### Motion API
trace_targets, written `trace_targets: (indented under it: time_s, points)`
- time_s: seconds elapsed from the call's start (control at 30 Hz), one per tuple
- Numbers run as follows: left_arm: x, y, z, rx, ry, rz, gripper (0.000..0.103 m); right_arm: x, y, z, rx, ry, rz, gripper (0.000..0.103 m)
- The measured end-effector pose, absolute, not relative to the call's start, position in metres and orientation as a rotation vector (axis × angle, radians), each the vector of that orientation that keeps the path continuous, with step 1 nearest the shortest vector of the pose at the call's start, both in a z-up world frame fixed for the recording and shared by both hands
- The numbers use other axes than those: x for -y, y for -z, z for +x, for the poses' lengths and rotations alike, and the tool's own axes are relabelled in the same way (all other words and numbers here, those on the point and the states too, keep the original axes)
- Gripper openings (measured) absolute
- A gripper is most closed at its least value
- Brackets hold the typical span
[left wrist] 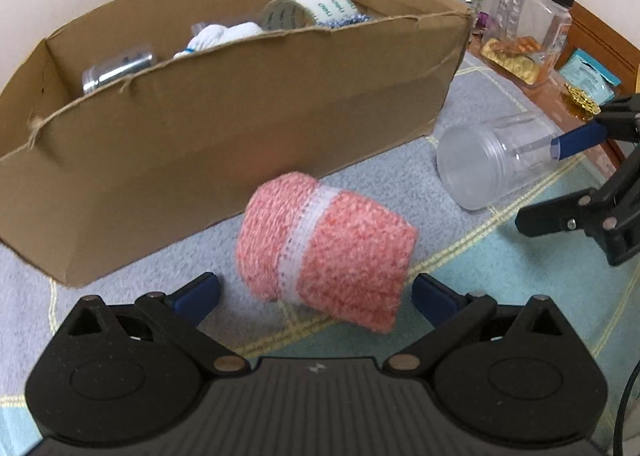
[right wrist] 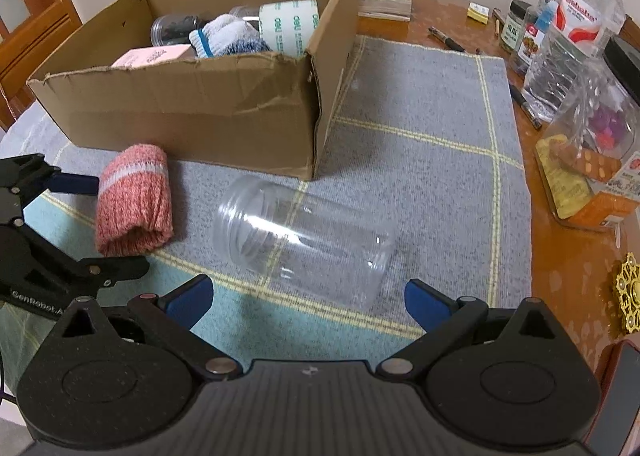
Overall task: Organize objects
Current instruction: 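Grasp the pink sock with the left tool while the right tool grasps the clear cup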
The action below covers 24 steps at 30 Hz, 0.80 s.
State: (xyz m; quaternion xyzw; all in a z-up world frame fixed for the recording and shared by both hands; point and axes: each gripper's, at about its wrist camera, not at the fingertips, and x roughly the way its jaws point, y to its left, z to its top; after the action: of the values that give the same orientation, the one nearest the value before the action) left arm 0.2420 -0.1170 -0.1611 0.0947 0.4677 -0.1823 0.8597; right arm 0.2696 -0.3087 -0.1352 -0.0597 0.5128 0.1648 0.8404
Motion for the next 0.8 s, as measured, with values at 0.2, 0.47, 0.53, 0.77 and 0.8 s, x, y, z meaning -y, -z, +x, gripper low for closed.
trace_targets:
  time_s: [0.2,0.47,0.53,0.77,0.8]
  points:
    - [0.121,0.163,0.255,-0.968,0.414,0.214,0.102,0.312,0.138,0.272,-1.095,-0.328,-0.111,0.103]
    - [0.128,0.165,0.26,-0.948,0.446,0.219,0.1,0.31,0.138,0.271,-1.097,-0.326,-0.1,0.103]
    - [0.13,0.164,0.261,-0.938,0.453,0.215,0.097,0.308,0.136,0.27,-1.096,-0.333,-0.101,0.103]
    - [0.125,0.161,0.262,-0.917,0.456,0.2,0.085,0.303,0.136,0.275,-1.098,-0.321,-0.09,0.103]
    - [0.122,0.161,0.261,-0.917,0.458,0.196,0.083,0.301,0.136,0.276,-1.098,-0.321,-0.086,0.103]
